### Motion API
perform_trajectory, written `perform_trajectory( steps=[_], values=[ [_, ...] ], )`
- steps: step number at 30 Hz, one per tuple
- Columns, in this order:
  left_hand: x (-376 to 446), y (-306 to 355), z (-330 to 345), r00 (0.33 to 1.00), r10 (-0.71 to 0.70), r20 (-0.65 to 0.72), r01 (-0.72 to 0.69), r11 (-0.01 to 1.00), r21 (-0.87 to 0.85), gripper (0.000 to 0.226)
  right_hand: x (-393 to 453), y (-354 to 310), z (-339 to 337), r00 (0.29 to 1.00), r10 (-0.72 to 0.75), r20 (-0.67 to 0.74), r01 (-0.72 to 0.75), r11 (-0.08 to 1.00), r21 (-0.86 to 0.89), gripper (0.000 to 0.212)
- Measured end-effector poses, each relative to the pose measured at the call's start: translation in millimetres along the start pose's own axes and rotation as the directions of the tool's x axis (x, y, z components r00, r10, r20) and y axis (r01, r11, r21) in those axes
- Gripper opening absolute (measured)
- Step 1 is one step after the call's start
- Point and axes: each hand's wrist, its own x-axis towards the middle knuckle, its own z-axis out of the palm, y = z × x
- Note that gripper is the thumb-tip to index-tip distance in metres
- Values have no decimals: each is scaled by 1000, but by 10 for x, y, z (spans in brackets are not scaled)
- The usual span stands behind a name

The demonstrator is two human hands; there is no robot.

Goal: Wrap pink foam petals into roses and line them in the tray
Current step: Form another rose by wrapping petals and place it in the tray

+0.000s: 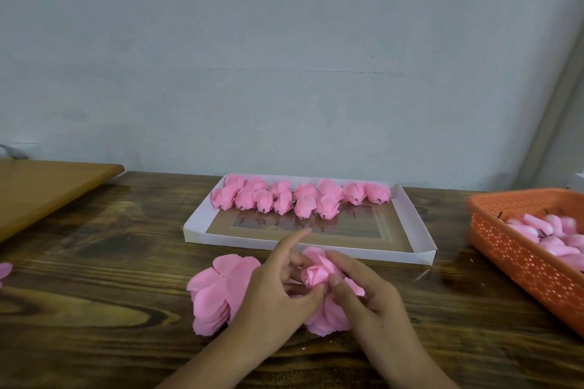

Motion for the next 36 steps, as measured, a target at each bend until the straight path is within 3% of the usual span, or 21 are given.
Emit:
perform_trajectory(
  steps=[3, 5, 8, 10, 13, 16, 19, 22, 25, 32, 36],
  values=[
    [-7, -5, -4, 1000, 14, 18, -15, 1000, 13, 75, -10, 20, 11, 999, -38, 16, 41, 987, -153, 46],
    [-11, -6, 1, 999, 27, 24, -28, 999, 16, 63, -20, 42, 19, 999, -39, 27, 44, 967, -250, 39],
    [-6, -11, 5, 996, 86, 5, -86, 996, 23, 48, -35, 41, 30, 998, -15, 65, 34, 952, -305, 44],
    [4, -18, 8, 993, 110, -38, -108, 994, 31, 43, -28, 20, 24, 995, 23, 98, 2, 969, -245, 48],
    [21, -39, 6, 991, 108, -82, -103, 993, 61, 46, -2, -51, 9, 996, 65, 60, -66, 998, 9, 38],
    [20, -34, -7, 994, 97, -55, -94, 994, 61, 38, 25, -66, -34, 976, 214, -27, -199, 942, 271, 40],
    [7, 4, -9, 997, 79, -24, -77, 995, 68, 40, 61, -65, -82, 956, 295, 5, -269, 866, 421, 37],
    [-9, 44, -5, 996, 86, 20, -87, 993, 76, 41, 73, -96, -97, 959, 280, 50, -274, 866, 418, 29],
    [-13, 71, -1, 998, 61, 16, -62, 994, 85, 38, 69, -74, -99, 964, 267, 6, -249, 890, 382, 19],
    [-2, 124, -22, 998, 40, 41, -44, 994, 101, 35, 53, -132, -72, 983, 184, -15, -173, 945, 276, 16],
    [1, 113, -13, 997, 61, 53, -66, 991, 112, 38, 49, -126, -60, 976, 217, -13, -208, 948, 239, 30]
  ],
)
